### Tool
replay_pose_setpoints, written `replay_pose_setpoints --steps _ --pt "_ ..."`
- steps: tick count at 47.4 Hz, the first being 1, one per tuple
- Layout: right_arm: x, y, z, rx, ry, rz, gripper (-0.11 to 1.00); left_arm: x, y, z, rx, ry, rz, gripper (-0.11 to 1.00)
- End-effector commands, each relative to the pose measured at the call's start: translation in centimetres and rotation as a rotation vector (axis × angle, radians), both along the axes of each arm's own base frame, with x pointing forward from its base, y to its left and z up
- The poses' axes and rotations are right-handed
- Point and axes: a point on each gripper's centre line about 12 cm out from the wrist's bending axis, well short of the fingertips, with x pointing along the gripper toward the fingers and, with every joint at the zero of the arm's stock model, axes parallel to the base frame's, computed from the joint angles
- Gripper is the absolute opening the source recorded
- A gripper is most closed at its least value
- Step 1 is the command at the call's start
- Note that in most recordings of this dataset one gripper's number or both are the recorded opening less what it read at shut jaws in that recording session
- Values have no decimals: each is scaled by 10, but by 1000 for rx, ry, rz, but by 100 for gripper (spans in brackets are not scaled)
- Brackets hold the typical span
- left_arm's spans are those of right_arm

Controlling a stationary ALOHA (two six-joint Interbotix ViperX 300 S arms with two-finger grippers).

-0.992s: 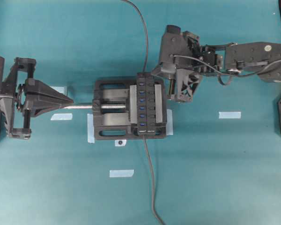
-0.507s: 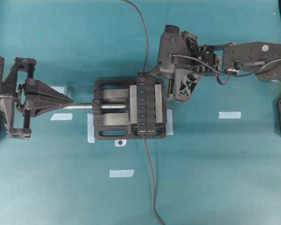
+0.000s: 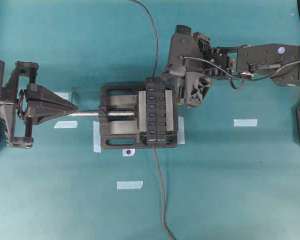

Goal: Insert the USB into the center port of the fixed hub
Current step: 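Move the right gripper over the hub toward the black USB plug, then lower the right gripper and close it on the cable behind the plug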

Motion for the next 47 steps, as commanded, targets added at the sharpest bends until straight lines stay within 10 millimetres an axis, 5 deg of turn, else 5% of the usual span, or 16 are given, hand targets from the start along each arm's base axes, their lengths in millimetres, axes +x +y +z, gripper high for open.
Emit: replay_pose_setpoints --steps 1,6,47 --pt "9 1 13 -5 -49 4 70 2 0 8 -3 -23 -1 0" --pt "11 2 13 -6 -58 9 90 2 0 6 -3 -20 -1 0" --pt "23 0 9 -4 -60 12 84 1 -1 8 -6 -26 -1 0"
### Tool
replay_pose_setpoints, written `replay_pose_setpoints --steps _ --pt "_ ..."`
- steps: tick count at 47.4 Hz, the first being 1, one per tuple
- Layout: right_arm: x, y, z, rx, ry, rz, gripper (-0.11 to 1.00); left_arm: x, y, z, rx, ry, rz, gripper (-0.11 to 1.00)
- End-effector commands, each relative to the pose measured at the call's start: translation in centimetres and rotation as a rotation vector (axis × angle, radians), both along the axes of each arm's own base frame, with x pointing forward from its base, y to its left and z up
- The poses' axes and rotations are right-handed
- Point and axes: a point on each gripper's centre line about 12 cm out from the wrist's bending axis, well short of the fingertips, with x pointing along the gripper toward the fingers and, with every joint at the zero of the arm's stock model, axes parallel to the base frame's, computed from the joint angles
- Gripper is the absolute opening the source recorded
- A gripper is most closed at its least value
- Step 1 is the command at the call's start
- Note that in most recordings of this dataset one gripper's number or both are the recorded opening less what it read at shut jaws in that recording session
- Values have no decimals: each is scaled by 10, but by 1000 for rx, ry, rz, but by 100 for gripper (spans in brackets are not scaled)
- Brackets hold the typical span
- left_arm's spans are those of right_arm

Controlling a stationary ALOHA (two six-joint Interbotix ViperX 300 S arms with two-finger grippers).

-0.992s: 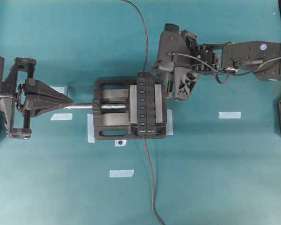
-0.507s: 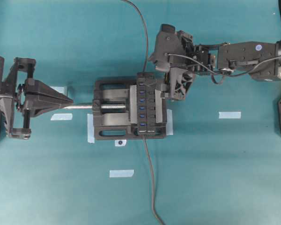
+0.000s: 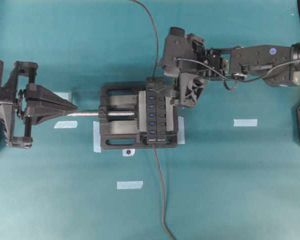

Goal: Insert the USB into the center port of the fixed hub
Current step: 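Lower the right gripper and close it on the cable behind the plug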

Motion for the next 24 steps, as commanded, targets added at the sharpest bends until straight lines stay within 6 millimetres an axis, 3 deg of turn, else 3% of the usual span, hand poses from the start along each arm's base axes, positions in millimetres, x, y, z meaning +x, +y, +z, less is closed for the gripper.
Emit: replay_pose_setpoints --steps 1,24 --pt "9 1 10 -2 -37 2 84 2 -1 6 -2 -18 -3 0" --pt "19 1 1 2 -21 8 83 1 -1 5 -3 -18 -2 0"
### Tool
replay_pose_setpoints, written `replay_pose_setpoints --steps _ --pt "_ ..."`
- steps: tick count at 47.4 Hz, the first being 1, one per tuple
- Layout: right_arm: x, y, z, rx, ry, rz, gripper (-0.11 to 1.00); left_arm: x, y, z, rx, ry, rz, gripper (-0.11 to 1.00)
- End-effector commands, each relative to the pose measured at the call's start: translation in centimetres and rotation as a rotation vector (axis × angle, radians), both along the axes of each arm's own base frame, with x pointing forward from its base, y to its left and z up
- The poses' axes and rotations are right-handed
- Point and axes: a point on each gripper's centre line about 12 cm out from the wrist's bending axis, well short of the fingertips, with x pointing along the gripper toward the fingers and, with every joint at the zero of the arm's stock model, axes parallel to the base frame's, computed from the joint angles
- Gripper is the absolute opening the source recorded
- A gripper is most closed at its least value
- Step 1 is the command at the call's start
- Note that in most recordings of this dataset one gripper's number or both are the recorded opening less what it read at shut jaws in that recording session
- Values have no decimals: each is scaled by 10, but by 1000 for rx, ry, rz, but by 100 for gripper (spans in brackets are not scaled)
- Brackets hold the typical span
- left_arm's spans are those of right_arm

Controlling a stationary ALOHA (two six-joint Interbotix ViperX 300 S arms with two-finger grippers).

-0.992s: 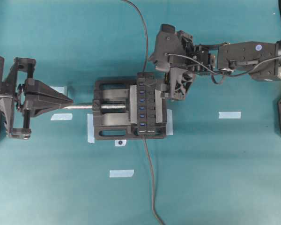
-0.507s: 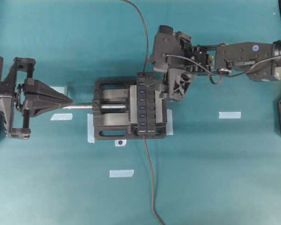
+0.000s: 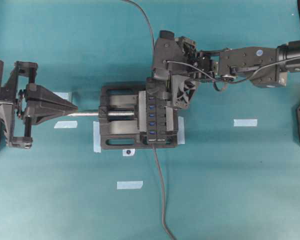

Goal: Insert the USB into the center port of the fixed hub
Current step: 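Lower the right gripper and close it on the cable behind the plug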

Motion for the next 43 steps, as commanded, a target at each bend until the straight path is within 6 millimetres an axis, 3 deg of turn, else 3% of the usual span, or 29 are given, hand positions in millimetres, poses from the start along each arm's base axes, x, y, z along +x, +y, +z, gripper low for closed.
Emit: replay_pose_setpoints --steps 1,12,32,43 --pt "6 1 13 -3 -42 0 83 1 -1 5 0 -17 -3 0" --pt "6 0 13 -3 -42 -3 79 1 0 5 1 -15 -2 0" --pt "6 0 13 -1 -42 -2 51 1 -1 4 0 -14 -3 0" --pt "6 1 12 -1 -36 -1 49 1 -1 4 0 -14 -3 0"
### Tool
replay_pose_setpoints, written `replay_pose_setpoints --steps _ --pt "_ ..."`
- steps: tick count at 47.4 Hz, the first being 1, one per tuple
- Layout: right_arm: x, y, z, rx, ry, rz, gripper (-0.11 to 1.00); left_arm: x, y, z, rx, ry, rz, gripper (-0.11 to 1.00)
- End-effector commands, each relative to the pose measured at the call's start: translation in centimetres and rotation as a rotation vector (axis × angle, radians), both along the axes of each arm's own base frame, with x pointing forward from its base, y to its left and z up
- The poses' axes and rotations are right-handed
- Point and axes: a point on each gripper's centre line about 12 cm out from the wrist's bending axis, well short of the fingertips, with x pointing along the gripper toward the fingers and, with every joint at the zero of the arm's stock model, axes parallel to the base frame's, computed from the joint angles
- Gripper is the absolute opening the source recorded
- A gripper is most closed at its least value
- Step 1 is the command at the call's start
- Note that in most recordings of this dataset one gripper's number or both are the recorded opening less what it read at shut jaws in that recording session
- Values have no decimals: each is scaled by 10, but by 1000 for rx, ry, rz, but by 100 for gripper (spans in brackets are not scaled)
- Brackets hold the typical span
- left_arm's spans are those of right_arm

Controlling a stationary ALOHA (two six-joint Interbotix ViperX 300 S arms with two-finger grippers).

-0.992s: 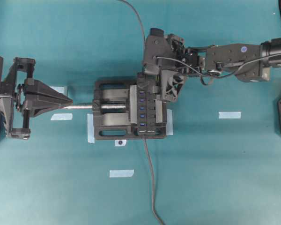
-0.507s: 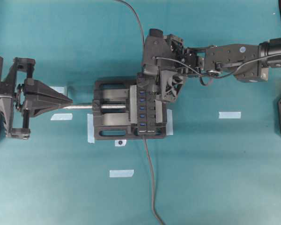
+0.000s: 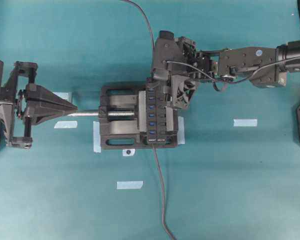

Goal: Insert the USB into the center port of the fixed hub
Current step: 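Lower the right gripper and close it on the cable behind the plug, then pull the USB plug out of the hub port with the right gripper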

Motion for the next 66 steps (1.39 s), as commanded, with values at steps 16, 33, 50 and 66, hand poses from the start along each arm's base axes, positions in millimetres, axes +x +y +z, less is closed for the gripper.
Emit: replay_pose_setpoints --steps 16,33,50,66 --pt "6 2 12 -2 -40 3 35 2 -1 6 -2 -18 -3 0" --pt "5 4 12 -2 -34 7 9 2 0 6 0 -20 -2 0" --pt "6 4 13 -1 -36 7 9 2 0 7 -2 -23 -1 0" --pt "6 5 12 0 -32 8 9 2 -1 7 -2 -23 -3 0"
